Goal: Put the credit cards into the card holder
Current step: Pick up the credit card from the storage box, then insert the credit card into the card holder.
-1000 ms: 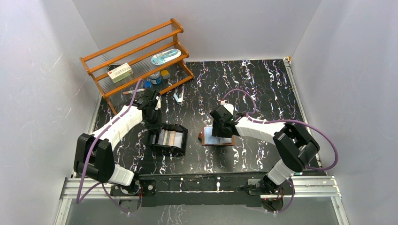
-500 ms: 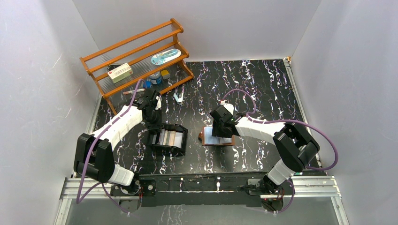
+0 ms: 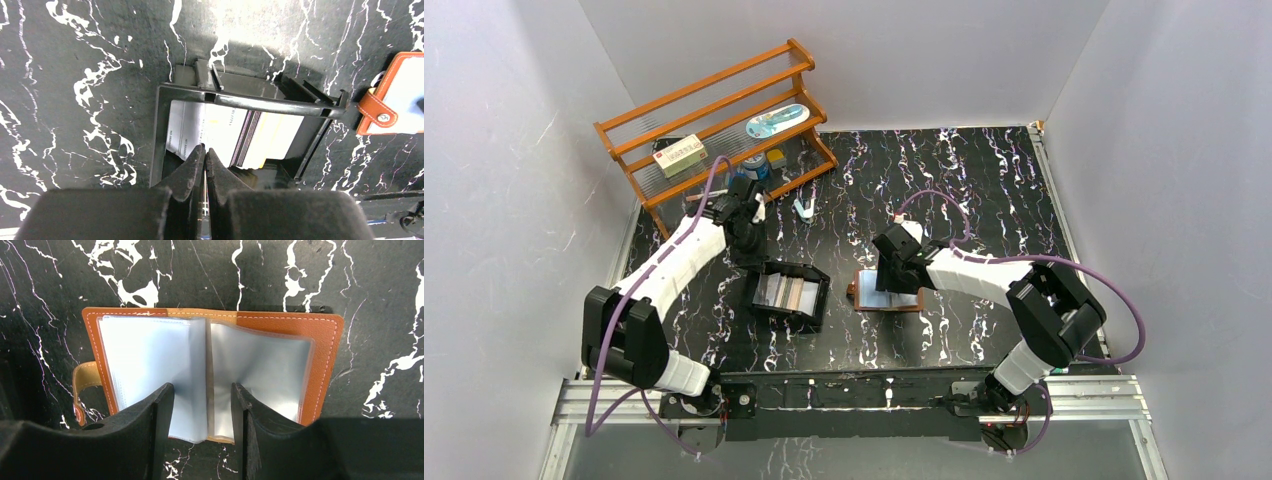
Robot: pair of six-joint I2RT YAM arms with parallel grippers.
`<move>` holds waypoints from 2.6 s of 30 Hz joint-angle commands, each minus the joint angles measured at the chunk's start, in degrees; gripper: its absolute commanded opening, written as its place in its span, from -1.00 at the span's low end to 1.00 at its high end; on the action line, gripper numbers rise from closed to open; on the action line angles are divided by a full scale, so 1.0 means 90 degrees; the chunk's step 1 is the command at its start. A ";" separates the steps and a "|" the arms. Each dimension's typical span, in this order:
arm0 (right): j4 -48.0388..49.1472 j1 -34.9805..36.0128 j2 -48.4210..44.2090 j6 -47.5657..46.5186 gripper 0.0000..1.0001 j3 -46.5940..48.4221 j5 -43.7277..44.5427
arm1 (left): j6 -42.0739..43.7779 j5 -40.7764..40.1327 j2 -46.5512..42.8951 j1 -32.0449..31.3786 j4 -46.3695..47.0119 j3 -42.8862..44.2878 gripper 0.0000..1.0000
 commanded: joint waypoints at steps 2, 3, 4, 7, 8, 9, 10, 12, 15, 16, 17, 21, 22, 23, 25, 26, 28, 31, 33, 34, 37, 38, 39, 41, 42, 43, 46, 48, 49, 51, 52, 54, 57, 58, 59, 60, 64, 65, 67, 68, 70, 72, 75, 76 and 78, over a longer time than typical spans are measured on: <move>-0.0332 -0.0031 -0.0257 -0.0063 0.09 0.0152 -0.0485 | 0.0062 -0.0249 -0.0164 -0.0005 -0.0514 0.0636 -1.00; -0.0337 -0.0029 -0.0288 -0.0065 0.10 0.0166 -0.0545 | 0.0053 -0.0163 -0.0199 -0.0008 -0.0529 0.0705 -1.00; -0.0333 -0.0028 -0.0312 -0.0068 0.10 0.0178 -0.0571 | 0.0045 -0.0075 -0.0229 -0.0011 -0.0538 0.0758 -1.00; -0.0330 -0.0038 -0.0429 -0.0082 0.11 0.0198 -0.0677 | -0.0026 0.0058 -0.0289 -0.0013 -0.0640 0.0917 -1.00; -0.0319 -0.0039 -0.0482 -0.0089 0.11 0.0199 -0.0705 | -0.0050 0.0057 -0.0309 -0.0005 -0.0692 0.0986 -1.00; -0.0302 -0.0041 -0.0549 -0.0099 0.12 0.0193 -0.0735 | -0.0070 0.0064 -0.0319 -0.0011 -0.0742 0.1047 -1.00; -0.0262 -0.0041 -0.0603 -0.0111 0.13 0.0169 -0.0755 | -0.0083 0.0081 -0.0343 -0.0004 -0.0777 0.1093 -1.00; -0.0135 -0.0059 -0.0722 -0.0133 0.13 0.0106 -0.0843 | -0.0124 0.0153 -0.0393 -0.0011 -0.0799 0.1188 -1.00; -0.0055 -0.0097 -0.0862 -0.0134 0.14 0.0068 -0.1013 | -0.0247 0.0361 -0.0632 -0.0005 -0.0709 0.1280 -1.00; -0.0022 -0.0105 -0.0902 -0.0133 0.15 0.0051 -0.1034 | -0.0279 0.0491 -0.0689 -0.0011 -0.0640 0.1292 -1.00; 0.0004 -0.0122 -0.0934 -0.0126 0.15 0.0016 -0.1057 | -0.0302 0.0667 -0.0745 -0.0004 -0.0549 0.1293 -1.00; 0.0034 -0.0252 -0.1078 -0.0086 0.15 -0.0105 -0.1125 | -0.0545 0.1530 -0.0890 -0.0012 -0.0132 0.1249 -1.00; 0.0060 -0.0271 -0.1138 -0.0074 0.15 -0.0140 -0.1149 | -0.0632 0.1815 -0.0939 -0.0004 0.0050 0.1195 -1.00; 0.0116 -0.0302 -0.1203 -0.0063 0.15 -0.0200 -0.1195 | -0.0749 0.2055 -0.0997 -0.0008 0.0235 0.1129 -1.00; 0.0495 -0.0427 -0.1397 -0.0060 0.15 -0.0442 -0.1561 | -0.0983 0.2641 -0.1096 -0.0013 0.0679 0.0959 -1.00; 0.0901 -0.0562 -0.1544 -0.0044 0.15 -0.0662 -0.1904 | -0.1110 0.2852 -0.1111 -0.0013 0.0883 0.0901 -1.00; 0.1968 -0.0882 -0.1897 0.0123 0.15 -0.1232 -0.2959 | -0.1306 0.3203 -0.1131 -0.0010 0.1198 0.0816 -1.00; 0.3056 -0.1119 -0.2421 0.0580 0.15 -0.1751 -0.3600 | -0.1572 0.3494 -0.1215 -0.0008 0.1666 0.0638 -1.00; 0.3341 -0.1221 -0.2605 0.0717 0.16 -0.1870 -0.3773 | -0.1781 0.3723 -0.1316 -0.0004 0.2127 0.0362 -1.00; 0.3462 -0.1292 -0.2646 0.0766 0.16 -0.1909 -0.3891 | -0.1903 0.3904 -0.1349 -0.0005 0.2398 0.0155 -1.00; 0.4262 -0.1395 -0.2810 0.1146 0.16 -0.2162 -0.4341 | -0.2269 0.4372 -0.1320 -0.0009 0.2999 -0.0319 -1.00; 0.4889 -0.1395 -0.2894 0.1330 0.16 -0.2287 -0.4505 | -0.2356 0.4458 -0.1332 -0.0008 0.3171 -0.0428 -1.00; 0.5339 -0.1403 -0.2914 0.1542 0.16 -0.2391 -0.4677 | -0.2452 0.4523 -0.1362 -0.0006 0.3388 -0.0536 -1.00; 0.5877 -0.1409 -0.2882 0.1909 0.18 -0.2451 -0.4948 | -0.2676 0.4640 -0.1439 -0.0007 0.3834 -0.0737 -1.00; 0.6043 -0.1408 -0.2843 0.2041 0.20 -0.2427 -0.5056 | -0.2793 0.4692 -0.1471 -0.0004 0.4058 -0.0824 -1.00; 0.6188 -0.1403 -0.2801 0.2176 0.23 -0.2396 -0.5142 | -0.2917 0.4775 -0.1491 -0.0011 0.4271 -0.0913 -1.00; 0.6669 -0.1400 -0.2640 0.2503 0.27 -0.2323 -0.5358 | -0.3254 0.4992 -0.1476 -0.0004 0.4833 -0.1187 -1.00; 0.6877 -0.1397 -0.2505 0.2656 0.29 -0.2256 -0.5523 | -0.3458 0.5117 -0.1479 -0.0003 0.5183 -0.1367 -1.00; 0.7020 -0.1396 -0.2448 0.2735 0.28 -0.2251 -0.5574 | -0.3580 0.5167 -0.1475 -0.0006 0.5359 -0.1453 -1.00; 0.7332 -0.1395 -0.2362 0.2969 0.27 -0.2318 -0.5614 | -0.3785 0.5247 -0.1467 -0.0009 0.5691 -0.1584 -1.00; 0.7472 -0.1388 -0.2331 0.3113 0.26 -0.2344 -0.5629 | -0.3862 0.5281 -0.1453 -0.0007 0.5842 -0.1628 -1.00; 0.7609 -0.1377 -0.2271 0.3203 0.25 -0.2331 -0.5629 | -0.3997 0.5360 -0.1431 -0.0008 0.6038 -0.1708 -1.00; 0.7411 -0.1356 -0.2220 0.3122 0.06 -0.2244 -0.5566 | -0.4025 0.5436 -0.1385 -0.0010 0.6135 -0.1717 -1.00; 0.7403 -0.1356 -0.2186 0.3126 0.00 -0.2235 -0.5544 | -0.4021 0.5471 -0.1372 -0.0007 0.6147 -0.1710 -1.00; 0.7402 -0.1356 -0.2141 0.3123 -0.04 -0.2221 -0.5531 | -0.4012 0.5494 -0.1363 -0.0004 0.6153 -0.1703 -1.00; 0.7399 -0.1347 -0.2082 0.3135 -0.06 -0.2200 -0.5529 | -0.4010 0.5508 -0.1346 -0.0006 0.6165 -0.1701 -1.00; 0.7493 -0.1321 -0.1919 0.3206 -0.08 -0.2086 -0.5572 | -0.4089 0.5563 -0.1302 -0.0011 0.6289 -0.1761 -1.00; 0.7490 -0.1321 -0.1905 0.3193 -0.09 -0.2065 -0.5577 | -0.4140 0.5578 -0.1302 -0.0014 0.6366 -0.1791 -1.00; 0.7481 -0.1320 -0.1882 0.3194 -0.20 -0.2062 -0.5560 | -0.4254 0.5597 -0.1302 -0.0014 0.6545 -0.1894 -1.00; 0.7506 -0.1323 -0.1866 0.3208 -0.27 -0.2071 -0.5555 | -0.4270 0.5606 -0.1293 -0.0021 0.6566 -0.1915 -1.00; 0.7586 -0.1310 -0.1830 0.3241 -0.31 -0.2063 -0.5568 | -0.4282 0.5627 -0.1271 -0.0018 0.6594 -0.1945 -1.00; 0.7593 -0.1313 -0.1802 0.3273 -0.31 -0.2048 -0.5548 | -0.4288 0.5638 -0.1265 -0.0020 0.6598 -0.1955 -1.00; 0.7587 -0.1312 -0.1753 0.3294 -0.31 -0.1969 -0.5552 | -0.4307 0.5639 -0.1270 -0.0016 0.6620 -0.1980 -1.00; 0.7635 -0.1316 -0.1710 0.3335 -0.32 -0.1916 -0.5568 | -0.4354 0.5645 -0.1273 -0.0016 0.6665 -0.2027 -1.00; 0.7752 -0.1291 -0.1667 0.3423 -0.41 -0.1877 -0.5571 | -0.4409 0.5653 -0.1292 -0.0016 0.6709 -0.2090 -1.00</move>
